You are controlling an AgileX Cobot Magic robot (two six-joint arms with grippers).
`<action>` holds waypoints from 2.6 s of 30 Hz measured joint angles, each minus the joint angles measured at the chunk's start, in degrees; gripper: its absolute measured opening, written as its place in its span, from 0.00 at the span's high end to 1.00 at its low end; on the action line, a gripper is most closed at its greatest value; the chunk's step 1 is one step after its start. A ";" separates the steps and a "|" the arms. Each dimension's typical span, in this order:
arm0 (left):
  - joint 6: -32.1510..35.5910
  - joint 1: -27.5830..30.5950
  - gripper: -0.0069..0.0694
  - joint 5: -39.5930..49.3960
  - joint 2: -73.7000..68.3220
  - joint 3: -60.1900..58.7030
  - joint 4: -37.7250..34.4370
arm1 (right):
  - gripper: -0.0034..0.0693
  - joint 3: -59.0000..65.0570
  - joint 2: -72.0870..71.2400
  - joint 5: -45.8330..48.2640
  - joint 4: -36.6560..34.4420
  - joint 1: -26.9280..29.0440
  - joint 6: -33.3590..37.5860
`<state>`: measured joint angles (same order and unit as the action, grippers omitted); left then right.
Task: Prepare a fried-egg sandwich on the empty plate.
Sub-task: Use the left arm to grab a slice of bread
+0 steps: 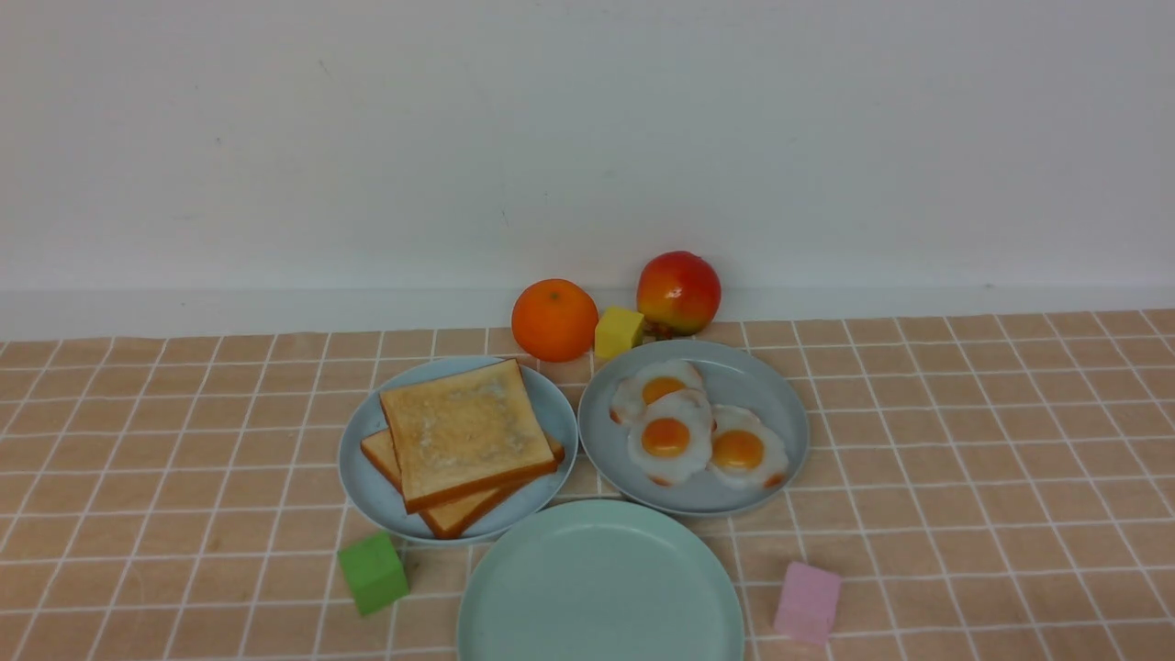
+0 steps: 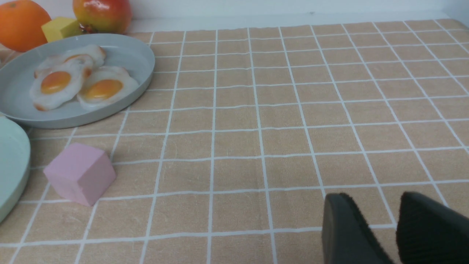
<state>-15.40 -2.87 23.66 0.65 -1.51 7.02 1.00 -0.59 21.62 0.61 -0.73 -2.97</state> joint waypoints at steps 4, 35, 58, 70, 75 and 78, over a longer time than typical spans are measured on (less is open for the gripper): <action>0.06 0.00 0.60 0.00 0.00 0.00 1.63 | 0.62 0.00 0.00 0.00 0.00 0.00 0.00; 0.01 0.00 0.60 -27.78 0.00 -0.18 2.63 | 0.62 0.45 0.00 -23.69 0.00 0.00 -0.15; -34.32 0.00 0.60 -29.63 -8.86 27.18 -7.73 | 0.62 -36.44 18.73 -27.20 -2.04 0.00 -26.42; -34.40 0.00 0.60 8.88 -46.64 44.34 -2.20 | 0.62 -52.89 50.85 6.39 3.61 -0.33 -26.80; -33.92 0.00 0.60 7.90 -61.85 44.34 -0.22 | 0.62 -48.99 56.94 6.20 2.83 -5.87 -26.87; -32.64 0.00 0.60 6.21 -70.65 44.79 -6.09 | 0.62 -47.76 60.60 6.31 -0.61 -11.35 -26.92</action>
<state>-48.04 -2.87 29.86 -70.00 43.28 0.93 -46.76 60.01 27.93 0.00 -12.08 -29.89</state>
